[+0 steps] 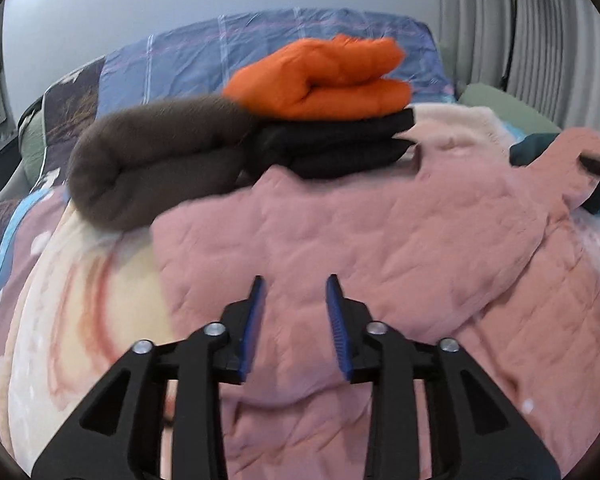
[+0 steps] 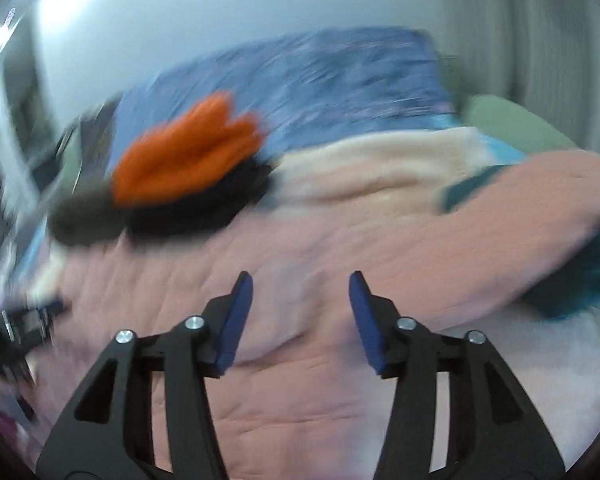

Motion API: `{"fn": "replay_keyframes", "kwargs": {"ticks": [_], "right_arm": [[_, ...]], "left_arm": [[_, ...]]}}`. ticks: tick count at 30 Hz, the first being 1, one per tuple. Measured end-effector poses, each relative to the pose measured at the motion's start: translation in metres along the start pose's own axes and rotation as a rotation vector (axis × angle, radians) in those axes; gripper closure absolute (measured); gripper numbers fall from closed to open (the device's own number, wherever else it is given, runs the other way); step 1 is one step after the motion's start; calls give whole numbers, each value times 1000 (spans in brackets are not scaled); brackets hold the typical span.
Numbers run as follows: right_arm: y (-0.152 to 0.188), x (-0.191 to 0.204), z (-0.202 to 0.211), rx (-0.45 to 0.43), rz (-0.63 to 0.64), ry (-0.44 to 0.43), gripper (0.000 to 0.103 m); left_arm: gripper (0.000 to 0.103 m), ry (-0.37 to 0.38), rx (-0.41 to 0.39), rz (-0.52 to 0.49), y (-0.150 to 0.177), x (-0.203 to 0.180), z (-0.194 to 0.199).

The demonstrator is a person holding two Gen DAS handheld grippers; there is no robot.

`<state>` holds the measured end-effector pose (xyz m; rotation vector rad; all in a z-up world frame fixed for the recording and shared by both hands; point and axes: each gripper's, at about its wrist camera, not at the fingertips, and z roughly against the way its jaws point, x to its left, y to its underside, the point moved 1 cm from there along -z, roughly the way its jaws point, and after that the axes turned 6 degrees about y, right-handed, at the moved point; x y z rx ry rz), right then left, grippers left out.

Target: Fold large clothes

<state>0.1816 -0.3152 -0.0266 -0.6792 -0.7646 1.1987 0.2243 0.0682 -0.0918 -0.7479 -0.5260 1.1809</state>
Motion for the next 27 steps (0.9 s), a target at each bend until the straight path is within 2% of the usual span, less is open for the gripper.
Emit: {"fn": "replay_keyframes", "kwargs": {"ticks": [3, 5, 6, 7, 10, 13, 21, 24, 25, 27], "right_arm": [[-30, -96, 30, -84, -260, 119, 44], [-34, -162, 41, -94, -484, 102, 43], [-33, -195, 43, -77, -588, 79, 48], [-31, -217, 44, -73, -656, 61, 55], [-22, -275, 44, -95, -799, 48, 56], [-19, -301, 36, -105, -861, 23, 56], [-27, -317, -9, -53, -921, 26, 56], [-32, -317, -16, -68, -944, 8, 87], [-37, -312, -12, -93, -928, 27, 91], [-50, -295, 3, -154, -875, 36, 92]], "left_arm": [[58, 24, 33, 38, 1, -4, -25], [55, 41, 97, 68, 20, 0, -54], [55, 51, 88, 72, 23, 2, -58], [55, 64, 78, 84, 22, 4, -55], [55, 75, 70, 94, 26, 6, -53], [55, 60, 73, 81, 27, 4, -54], [54, 55, 70, 79, 25, 2, -53], [54, 53, 69, 78, 25, 2, -52], [54, 53, 69, 78, 25, 2, -52], [54, 54, 69, 79, 25, 2, -52]]}}
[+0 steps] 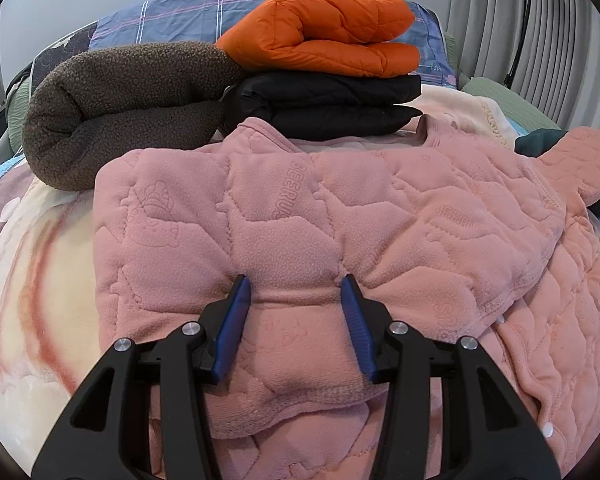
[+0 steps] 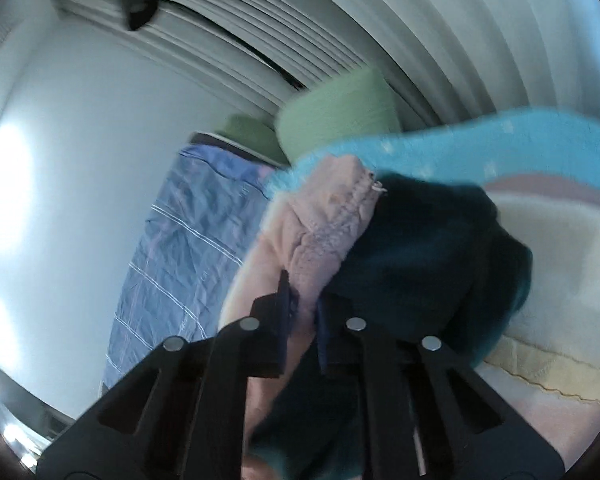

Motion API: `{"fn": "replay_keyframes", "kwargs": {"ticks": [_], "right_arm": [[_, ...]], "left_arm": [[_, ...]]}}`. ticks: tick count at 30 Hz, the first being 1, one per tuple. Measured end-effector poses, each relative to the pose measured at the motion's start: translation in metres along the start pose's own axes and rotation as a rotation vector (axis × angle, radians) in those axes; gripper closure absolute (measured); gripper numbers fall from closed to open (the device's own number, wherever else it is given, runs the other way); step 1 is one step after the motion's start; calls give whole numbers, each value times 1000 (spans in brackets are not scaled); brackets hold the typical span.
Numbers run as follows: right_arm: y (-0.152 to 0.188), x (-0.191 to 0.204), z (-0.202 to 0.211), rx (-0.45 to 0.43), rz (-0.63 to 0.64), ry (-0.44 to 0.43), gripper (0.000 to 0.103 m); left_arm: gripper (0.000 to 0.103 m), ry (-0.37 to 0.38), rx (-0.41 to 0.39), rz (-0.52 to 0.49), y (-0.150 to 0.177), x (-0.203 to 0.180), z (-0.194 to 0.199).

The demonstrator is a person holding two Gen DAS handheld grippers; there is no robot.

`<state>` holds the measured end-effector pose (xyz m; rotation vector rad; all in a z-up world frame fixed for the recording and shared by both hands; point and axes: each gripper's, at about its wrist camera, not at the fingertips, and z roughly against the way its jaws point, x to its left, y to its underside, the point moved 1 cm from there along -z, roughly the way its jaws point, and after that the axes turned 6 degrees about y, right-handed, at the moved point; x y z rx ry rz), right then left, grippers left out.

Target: Fold large clothes

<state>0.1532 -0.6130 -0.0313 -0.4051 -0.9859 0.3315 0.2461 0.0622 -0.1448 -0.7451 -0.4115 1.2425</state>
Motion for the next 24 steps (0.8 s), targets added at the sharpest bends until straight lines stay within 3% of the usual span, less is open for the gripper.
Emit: {"fn": "replay_keyframes", "kwargs": {"ticks": [3, 5, 8, 12, 16, 19, 21, 24], "right_arm": [[17, 58, 20, -3, 122, -137, 93], [52, 115, 35, 34, 261, -247, 93], [126, 188, 52, 111, 463, -401, 93], [241, 242, 56, 264, 649, -539, 93], [357, 248, 29, 479, 801, -513, 93], [409, 229, 3, 619, 864, -416, 88], [428, 210, -6, 706, 889, -384, 86], [439, 195, -2, 724, 924, -379, 81]], "left_arm": [[54, 2, -2, 2, 0, 0, 0], [54, 3, -3, 3, 0, 0, 1], [54, 6, -7, 7, 0, 2, 2], [53, 27, -19, 26, 1, 5, 5], [52, 89, -43, 77, 1, 15, 11], [52, 133, -56, 112, 2, 22, 14], [51, 141, -59, 114, 2, 21, 14], [47, 165, -64, 116, 2, 21, 15]]}}
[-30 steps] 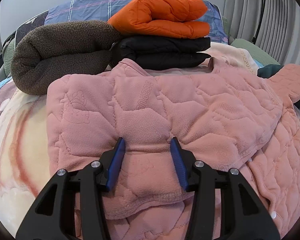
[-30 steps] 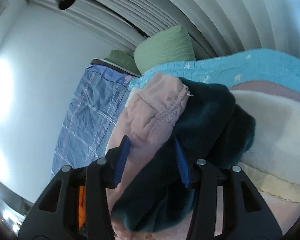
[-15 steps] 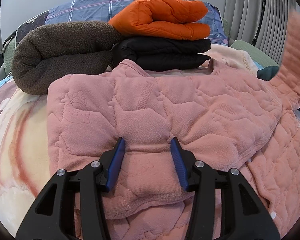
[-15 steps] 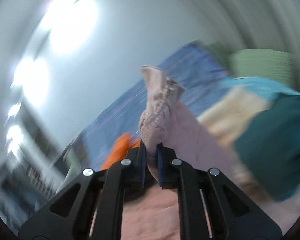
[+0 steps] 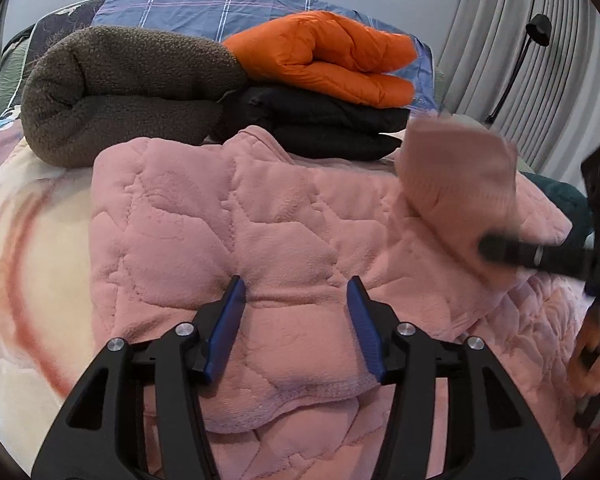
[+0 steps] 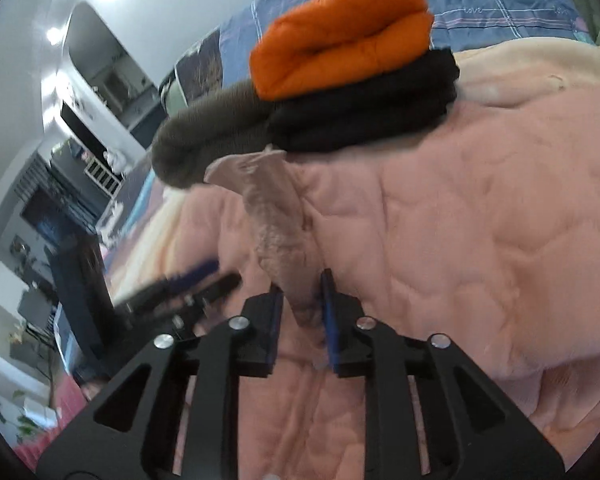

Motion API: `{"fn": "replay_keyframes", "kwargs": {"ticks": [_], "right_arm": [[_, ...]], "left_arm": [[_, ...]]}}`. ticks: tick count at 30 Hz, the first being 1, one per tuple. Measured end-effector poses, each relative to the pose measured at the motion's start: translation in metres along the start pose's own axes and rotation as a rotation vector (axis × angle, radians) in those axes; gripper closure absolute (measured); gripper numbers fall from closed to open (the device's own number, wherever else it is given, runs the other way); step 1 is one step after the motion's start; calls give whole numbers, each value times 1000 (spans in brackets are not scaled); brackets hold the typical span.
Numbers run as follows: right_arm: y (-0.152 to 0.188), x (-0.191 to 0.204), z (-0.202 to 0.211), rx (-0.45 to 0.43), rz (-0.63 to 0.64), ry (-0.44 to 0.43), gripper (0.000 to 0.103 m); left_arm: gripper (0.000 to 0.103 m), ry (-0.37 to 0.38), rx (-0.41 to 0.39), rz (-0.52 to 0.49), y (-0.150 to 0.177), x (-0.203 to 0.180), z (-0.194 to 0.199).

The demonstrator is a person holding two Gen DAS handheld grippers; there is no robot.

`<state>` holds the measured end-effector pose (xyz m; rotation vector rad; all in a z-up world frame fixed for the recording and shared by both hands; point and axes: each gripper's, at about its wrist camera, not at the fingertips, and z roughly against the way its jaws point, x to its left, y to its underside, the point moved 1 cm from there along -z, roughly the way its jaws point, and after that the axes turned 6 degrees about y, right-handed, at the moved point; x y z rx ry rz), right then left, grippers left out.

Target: Fold large clothes

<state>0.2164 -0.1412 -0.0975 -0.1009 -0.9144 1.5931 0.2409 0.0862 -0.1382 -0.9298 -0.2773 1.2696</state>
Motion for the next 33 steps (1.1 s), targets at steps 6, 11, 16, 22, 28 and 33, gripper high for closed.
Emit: {"fn": "replay_keyframes", "kwargs": {"ticks": [6, 11, 16, 22, 28, 33], "right_arm": [[18, -1, -8, -40, 18, -7, 77], [28, 1, -14, -73, 74, -11, 66], [37, 26, -8, -91, 212, 44, 43], [46, 34, 11, -114, 283, 109, 41], [48, -9, 48, -204, 115, 59, 40], [50, -63, 65, -241, -136, 95, 38]], "left_arm": [[36, 166, -45, 104, -4, 6, 23], [29, 330, -54, 173, -15, -6, 39], [28, 361, 38, 147, -22, -32, 19], [86, 279, 124, 163, -33, -44, -24], [95, 237, -9, 124, -56, -44, 17], [95, 160, -199, 88, -80, -21, 95]]}}
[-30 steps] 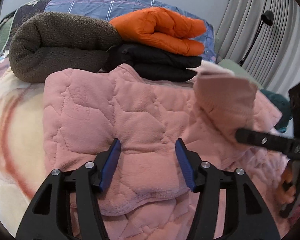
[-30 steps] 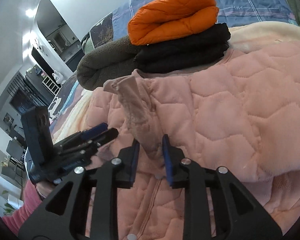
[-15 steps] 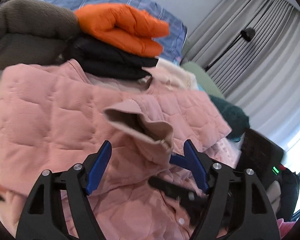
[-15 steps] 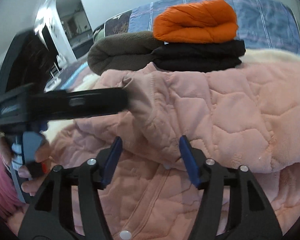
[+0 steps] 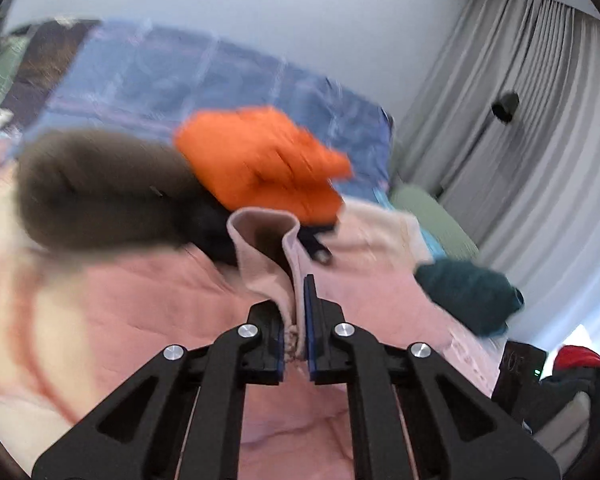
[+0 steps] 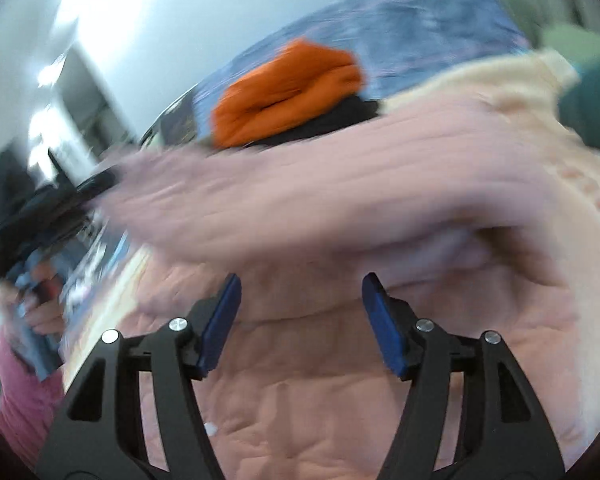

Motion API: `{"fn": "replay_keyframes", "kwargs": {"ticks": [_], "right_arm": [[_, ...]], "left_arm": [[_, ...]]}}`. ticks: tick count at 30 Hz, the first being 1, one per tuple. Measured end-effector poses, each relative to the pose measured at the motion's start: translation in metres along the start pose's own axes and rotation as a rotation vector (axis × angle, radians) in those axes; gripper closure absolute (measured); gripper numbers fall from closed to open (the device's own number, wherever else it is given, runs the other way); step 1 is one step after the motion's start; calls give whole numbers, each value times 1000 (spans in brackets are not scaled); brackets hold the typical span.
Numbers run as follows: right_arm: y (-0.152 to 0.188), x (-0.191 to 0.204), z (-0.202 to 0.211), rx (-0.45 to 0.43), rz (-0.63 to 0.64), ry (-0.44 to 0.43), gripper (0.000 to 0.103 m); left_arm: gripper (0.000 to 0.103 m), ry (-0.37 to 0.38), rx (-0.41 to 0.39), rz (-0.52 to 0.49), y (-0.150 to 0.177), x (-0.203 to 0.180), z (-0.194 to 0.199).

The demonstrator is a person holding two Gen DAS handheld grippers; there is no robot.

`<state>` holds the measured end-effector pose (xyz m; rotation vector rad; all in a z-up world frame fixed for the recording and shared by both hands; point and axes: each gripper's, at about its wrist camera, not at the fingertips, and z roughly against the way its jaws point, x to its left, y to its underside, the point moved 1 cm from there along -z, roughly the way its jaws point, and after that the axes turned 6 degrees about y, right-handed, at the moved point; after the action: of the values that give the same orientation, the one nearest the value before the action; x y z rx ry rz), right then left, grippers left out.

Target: Fold large clothes

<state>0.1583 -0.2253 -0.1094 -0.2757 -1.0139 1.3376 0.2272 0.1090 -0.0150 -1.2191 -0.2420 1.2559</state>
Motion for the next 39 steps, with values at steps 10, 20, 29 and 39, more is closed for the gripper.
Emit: {"fn": "replay_keyframes", "kwargs": {"ticks": [10, 20, 29, 39], "right_arm": [[1, -17, -15, 61, -58, 99, 35], [1, -21, -10, 44, -79, 143, 91], [-11, -24, -15, 32, -58, 114, 91], [-12, -65, -13, 90, -264, 316, 103]], "left_arm": [[96, -271, 96, 179, 43, 105, 11], [95, -147, 65, 55, 30, 55, 1], [93, -270, 214, -105, 87, 46, -77], [93, -265, 203, -107, 89, 47, -73]]}}
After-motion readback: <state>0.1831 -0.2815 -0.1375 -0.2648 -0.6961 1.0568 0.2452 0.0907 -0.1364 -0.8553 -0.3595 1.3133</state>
